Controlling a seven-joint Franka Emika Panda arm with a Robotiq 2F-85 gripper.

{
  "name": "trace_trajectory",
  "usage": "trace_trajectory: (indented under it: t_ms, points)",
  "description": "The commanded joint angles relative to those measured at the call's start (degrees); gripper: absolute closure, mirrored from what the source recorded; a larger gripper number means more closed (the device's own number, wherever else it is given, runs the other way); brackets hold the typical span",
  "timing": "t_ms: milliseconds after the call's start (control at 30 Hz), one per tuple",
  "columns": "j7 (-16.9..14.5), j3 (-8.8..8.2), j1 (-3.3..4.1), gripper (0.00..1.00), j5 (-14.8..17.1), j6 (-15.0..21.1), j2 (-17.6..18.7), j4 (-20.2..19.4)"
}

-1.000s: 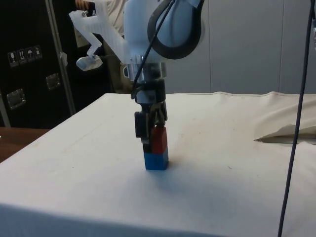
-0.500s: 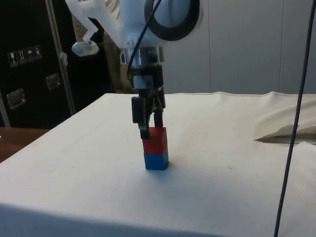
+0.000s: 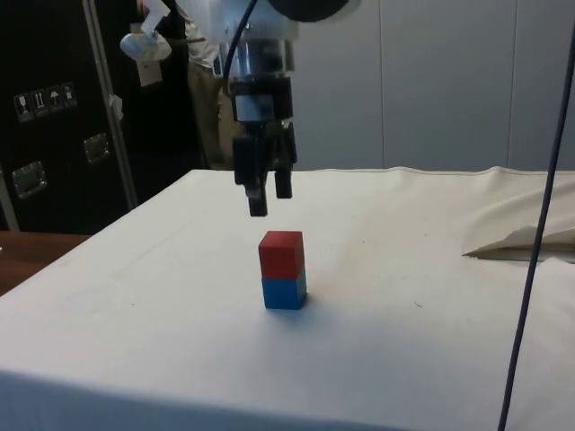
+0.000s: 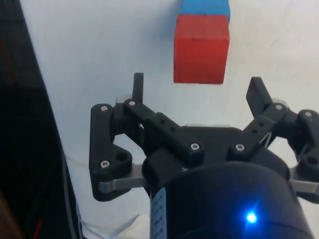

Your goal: Stack the two cubes.

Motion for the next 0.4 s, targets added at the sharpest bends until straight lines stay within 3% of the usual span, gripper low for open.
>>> trace_trajectory:
  t_ms: [0,367]
  points:
    - [0.2,-0.06,0.00,0.00,-0.1,-1.2,-0.9,0.2]
    - [0.4,0.06,0.06,0.00,-0.1,-5.3,-6.0,0.0]
